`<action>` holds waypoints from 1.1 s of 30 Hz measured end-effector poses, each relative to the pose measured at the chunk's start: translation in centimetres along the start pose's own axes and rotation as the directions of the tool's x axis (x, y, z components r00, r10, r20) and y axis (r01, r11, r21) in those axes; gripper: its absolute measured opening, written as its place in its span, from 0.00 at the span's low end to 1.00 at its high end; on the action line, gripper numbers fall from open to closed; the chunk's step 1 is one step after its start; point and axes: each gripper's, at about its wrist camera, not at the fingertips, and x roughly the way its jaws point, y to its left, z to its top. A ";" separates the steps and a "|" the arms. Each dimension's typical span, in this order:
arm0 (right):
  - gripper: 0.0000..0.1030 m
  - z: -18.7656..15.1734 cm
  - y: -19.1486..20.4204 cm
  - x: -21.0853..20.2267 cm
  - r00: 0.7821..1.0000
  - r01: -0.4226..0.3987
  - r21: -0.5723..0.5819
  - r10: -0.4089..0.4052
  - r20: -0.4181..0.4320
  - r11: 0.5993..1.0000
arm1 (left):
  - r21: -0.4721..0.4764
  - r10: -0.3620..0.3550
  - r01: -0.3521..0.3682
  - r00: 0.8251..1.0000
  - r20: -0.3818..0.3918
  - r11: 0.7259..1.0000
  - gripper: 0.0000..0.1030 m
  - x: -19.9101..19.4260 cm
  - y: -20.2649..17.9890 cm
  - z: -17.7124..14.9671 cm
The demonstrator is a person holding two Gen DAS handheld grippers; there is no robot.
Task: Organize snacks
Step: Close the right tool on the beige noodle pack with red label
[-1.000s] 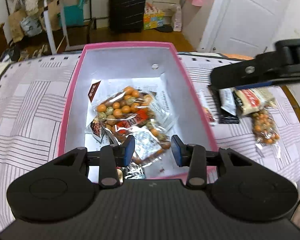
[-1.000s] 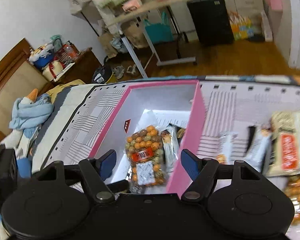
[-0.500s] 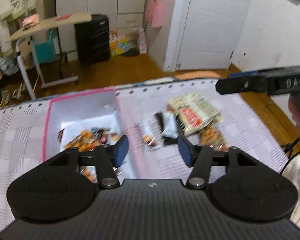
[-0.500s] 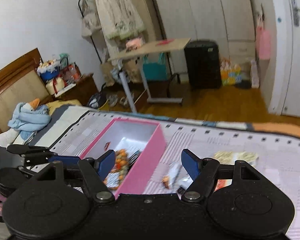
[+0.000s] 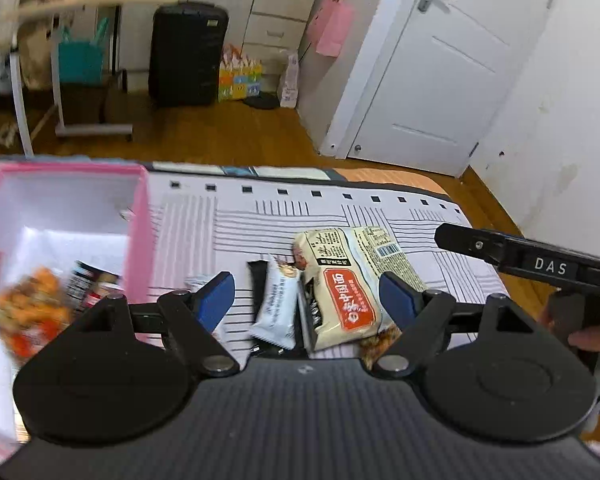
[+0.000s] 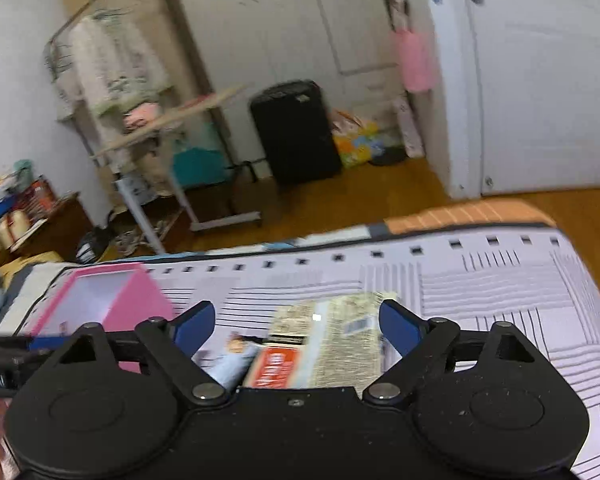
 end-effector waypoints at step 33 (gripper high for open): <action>0.65 -2.8 -5.5 10.3 0.937 0.023 0.264 0.071 -0.341 0.964 | -0.187 -0.195 0.163 0.967 -0.166 0.969 0.58 16.1 0.7 -3.5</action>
